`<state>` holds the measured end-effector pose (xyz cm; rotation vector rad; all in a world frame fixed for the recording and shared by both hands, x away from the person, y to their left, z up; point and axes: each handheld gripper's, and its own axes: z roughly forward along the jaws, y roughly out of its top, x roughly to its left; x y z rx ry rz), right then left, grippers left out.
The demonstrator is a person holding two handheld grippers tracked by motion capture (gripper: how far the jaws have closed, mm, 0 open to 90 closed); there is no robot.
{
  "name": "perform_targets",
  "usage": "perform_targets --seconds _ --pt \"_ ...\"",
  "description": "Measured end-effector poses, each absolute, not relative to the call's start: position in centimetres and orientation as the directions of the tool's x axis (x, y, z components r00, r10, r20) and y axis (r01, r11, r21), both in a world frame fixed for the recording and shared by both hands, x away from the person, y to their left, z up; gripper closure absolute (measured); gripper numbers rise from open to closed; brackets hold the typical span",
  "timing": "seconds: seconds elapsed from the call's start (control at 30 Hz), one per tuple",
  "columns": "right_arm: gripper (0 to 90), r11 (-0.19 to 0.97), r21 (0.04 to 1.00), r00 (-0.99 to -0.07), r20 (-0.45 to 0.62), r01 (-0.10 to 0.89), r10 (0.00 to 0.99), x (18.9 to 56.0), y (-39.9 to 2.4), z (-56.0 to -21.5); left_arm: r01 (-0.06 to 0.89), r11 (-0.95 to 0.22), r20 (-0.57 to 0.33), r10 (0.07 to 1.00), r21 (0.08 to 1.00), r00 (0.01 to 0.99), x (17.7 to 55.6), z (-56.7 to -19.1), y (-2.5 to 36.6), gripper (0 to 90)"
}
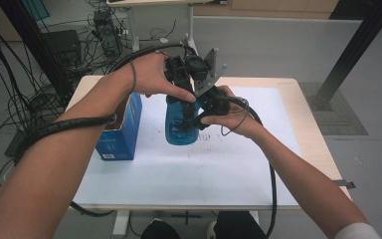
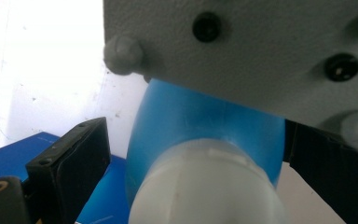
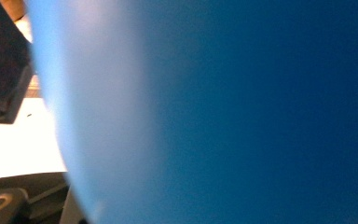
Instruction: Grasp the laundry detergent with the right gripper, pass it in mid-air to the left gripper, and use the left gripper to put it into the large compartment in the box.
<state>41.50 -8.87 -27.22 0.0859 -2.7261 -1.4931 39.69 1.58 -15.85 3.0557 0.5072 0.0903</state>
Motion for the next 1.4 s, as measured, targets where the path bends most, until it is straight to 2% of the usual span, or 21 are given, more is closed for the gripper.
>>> perform_targets --seconds 1.4 --pt "43.5 0.538 0.842 -0.998 0.001 -0.032 -0.061 41.51 -8.98 -27.17 0.318 -0.947 0.054 0.321 0.052 0.946 39.58 -15.73 1.51 5.6"
